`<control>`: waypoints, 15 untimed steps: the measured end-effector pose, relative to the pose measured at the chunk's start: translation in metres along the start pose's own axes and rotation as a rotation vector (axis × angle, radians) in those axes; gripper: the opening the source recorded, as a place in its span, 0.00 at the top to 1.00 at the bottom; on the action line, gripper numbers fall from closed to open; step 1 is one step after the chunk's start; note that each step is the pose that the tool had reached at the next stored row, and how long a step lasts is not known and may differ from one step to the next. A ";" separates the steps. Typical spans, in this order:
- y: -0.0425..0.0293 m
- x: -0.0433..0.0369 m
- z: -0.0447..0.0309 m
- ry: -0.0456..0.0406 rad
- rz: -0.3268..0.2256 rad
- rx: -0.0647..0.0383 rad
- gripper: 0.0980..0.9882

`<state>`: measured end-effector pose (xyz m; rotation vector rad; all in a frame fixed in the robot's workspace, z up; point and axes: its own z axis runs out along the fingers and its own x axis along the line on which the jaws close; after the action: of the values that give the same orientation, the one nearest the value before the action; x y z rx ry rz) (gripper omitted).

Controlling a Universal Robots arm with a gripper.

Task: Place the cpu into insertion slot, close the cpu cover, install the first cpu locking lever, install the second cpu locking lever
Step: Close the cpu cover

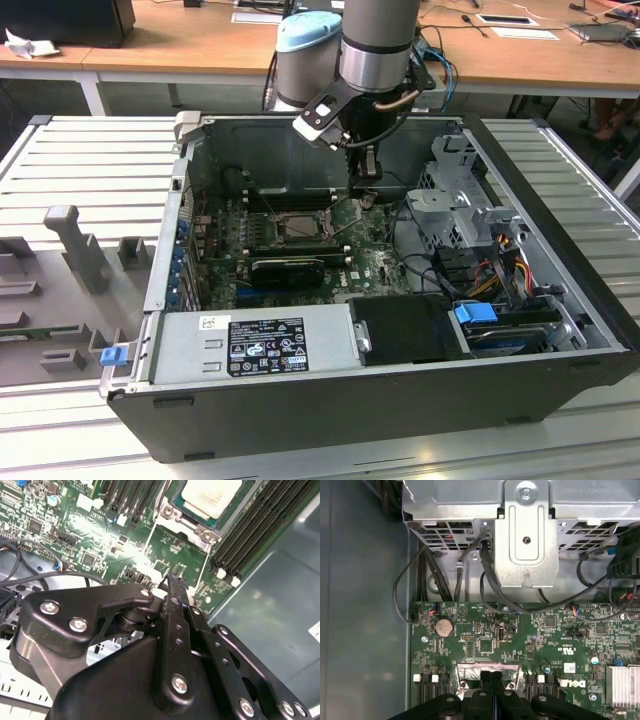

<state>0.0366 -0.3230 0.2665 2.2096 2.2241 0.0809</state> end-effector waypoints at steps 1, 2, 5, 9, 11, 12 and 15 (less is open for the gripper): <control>0.0010 0.0000 0.0014 0.0002 -0.002 0.000 0.99; 0.0022 -0.0001 0.0023 0.0002 -0.002 0.000 0.99; 0.0080 -0.0002 0.0052 0.0003 -0.004 0.001 0.99; 0.0099 -0.0004 0.0087 0.0001 -0.010 0.001 0.99; 0.0115 -0.0004 0.0092 0.0004 -0.018 0.001 0.99; 0.0125 -0.0004 0.0095 0.0008 -0.023 0.001 0.99; 0.0165 0.0000 0.0107 0.0002 -0.028 0.001 0.99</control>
<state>0.0535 -0.3225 0.2565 2.1787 2.2550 0.0795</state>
